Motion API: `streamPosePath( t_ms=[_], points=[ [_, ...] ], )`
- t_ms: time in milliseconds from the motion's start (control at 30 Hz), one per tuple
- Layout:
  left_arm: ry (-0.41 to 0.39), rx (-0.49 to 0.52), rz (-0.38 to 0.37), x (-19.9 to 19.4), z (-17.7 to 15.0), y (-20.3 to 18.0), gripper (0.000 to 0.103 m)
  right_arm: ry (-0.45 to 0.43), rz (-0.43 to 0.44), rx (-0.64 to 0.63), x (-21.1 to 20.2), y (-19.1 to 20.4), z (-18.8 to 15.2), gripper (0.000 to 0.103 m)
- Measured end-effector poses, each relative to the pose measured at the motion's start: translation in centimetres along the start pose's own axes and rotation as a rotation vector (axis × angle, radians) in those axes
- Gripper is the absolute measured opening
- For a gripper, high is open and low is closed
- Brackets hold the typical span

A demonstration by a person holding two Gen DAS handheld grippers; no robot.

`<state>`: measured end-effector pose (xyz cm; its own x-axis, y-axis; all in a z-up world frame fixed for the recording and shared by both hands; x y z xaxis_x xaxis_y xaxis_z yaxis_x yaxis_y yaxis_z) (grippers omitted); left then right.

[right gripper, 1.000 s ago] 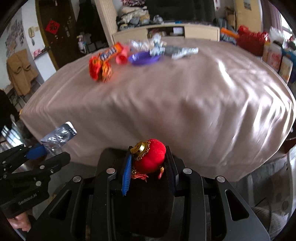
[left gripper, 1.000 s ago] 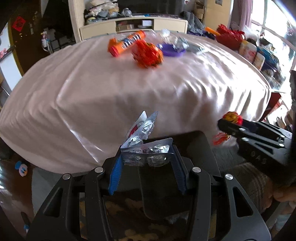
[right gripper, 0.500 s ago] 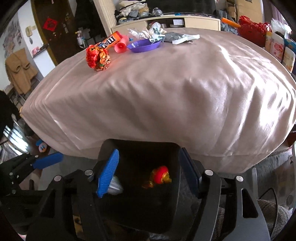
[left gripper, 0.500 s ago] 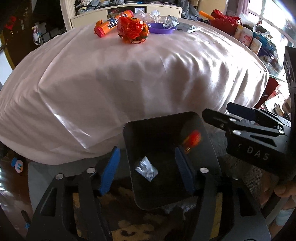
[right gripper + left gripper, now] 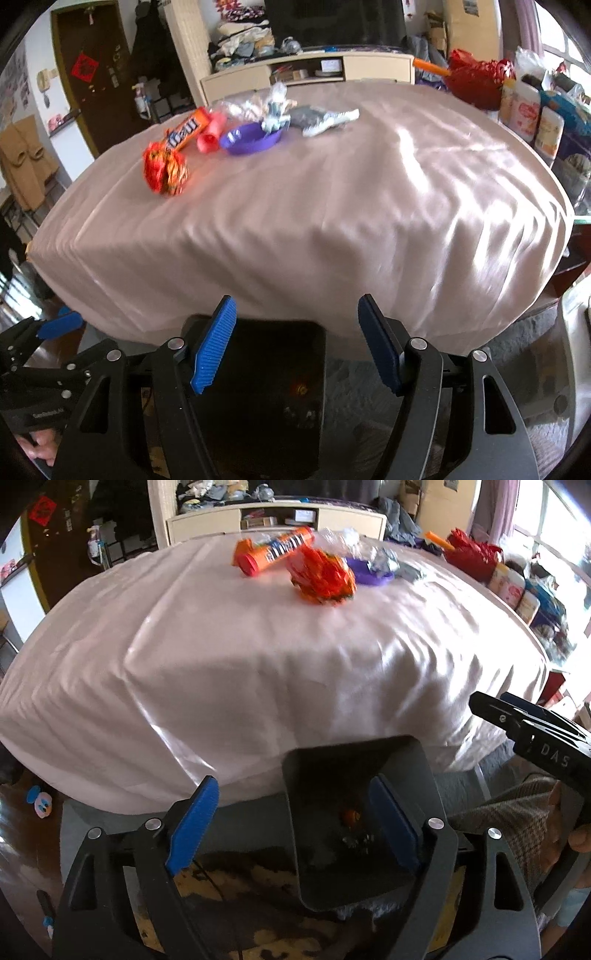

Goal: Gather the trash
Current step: 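Carry both items down to the black bin and open both tools, then grasp the red-orange crinkled wrapper with the left tool while the right tool grasps the blue-white plastic piece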

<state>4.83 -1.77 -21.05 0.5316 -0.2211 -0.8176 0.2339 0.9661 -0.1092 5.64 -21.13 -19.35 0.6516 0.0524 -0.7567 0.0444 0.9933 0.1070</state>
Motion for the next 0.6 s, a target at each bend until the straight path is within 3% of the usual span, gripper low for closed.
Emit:
streamPosePath(
  t_ms=[467, 600],
  points=[
    [-0.093, -0.010, -0.023, -0.7, 6.8, 0.5, 0.080, -0.056, -0.010, -0.016, 1.0, 0.3, 7.9, 0.069],
    [-0.116, 0.006, -0.026, -0.5, 9.0, 0.0, 0.087, -0.063, 0.000, -0.015, 1.9, 0.7, 10.2, 0.069]
  ],
)
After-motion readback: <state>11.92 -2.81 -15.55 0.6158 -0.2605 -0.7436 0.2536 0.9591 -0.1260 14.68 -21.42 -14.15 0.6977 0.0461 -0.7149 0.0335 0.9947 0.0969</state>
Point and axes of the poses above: each gripper's, at about its wrist camera, not at the fingertips, and x roughly the way its jaws point, y to its left, z to its top, the point moved 6 cm from there along x, roughly the way its jaws point, and after that the axes turned 5 degrees about -z, right-handed, at the moved point
